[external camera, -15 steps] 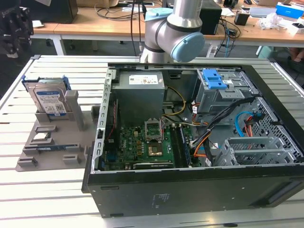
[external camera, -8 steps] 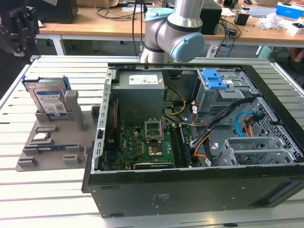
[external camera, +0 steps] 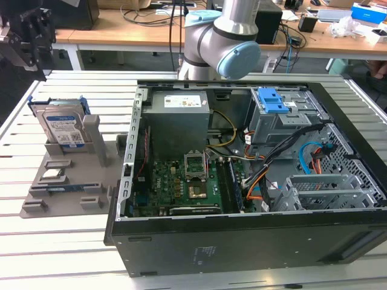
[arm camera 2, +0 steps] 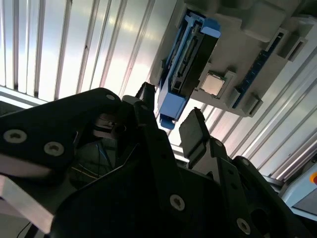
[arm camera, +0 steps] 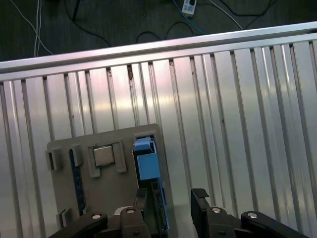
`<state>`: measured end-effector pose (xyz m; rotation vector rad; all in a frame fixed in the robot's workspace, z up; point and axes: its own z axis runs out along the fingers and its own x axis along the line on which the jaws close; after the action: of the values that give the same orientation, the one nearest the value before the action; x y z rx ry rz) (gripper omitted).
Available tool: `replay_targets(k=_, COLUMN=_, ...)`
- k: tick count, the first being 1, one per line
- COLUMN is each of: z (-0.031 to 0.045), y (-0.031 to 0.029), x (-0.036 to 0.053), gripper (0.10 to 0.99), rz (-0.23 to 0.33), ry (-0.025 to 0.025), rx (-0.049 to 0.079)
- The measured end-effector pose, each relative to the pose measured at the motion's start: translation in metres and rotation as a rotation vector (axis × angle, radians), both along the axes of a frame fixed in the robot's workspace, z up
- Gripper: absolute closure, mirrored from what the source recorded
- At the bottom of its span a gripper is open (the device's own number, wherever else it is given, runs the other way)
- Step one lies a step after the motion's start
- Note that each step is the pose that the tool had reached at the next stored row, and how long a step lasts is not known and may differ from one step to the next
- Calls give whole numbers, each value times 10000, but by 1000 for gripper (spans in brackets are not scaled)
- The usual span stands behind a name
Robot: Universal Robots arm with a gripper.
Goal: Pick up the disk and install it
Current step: 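Pick up the disk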
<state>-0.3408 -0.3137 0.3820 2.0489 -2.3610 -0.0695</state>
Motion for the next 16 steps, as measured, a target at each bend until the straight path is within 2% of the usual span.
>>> replay_targets(k=7, z=-91, y=5, x=13, gripper=608, rz=0, ry=0, rx=-29)
replay_targets(k=12, z=-127, y=-83, x=-28, gripper=608, rz=18, ry=0, rx=-34)
replay_targets(k=16, z=-170, y=-150, x=-36, gripper=608, rz=259, ry=0, rx=-32)
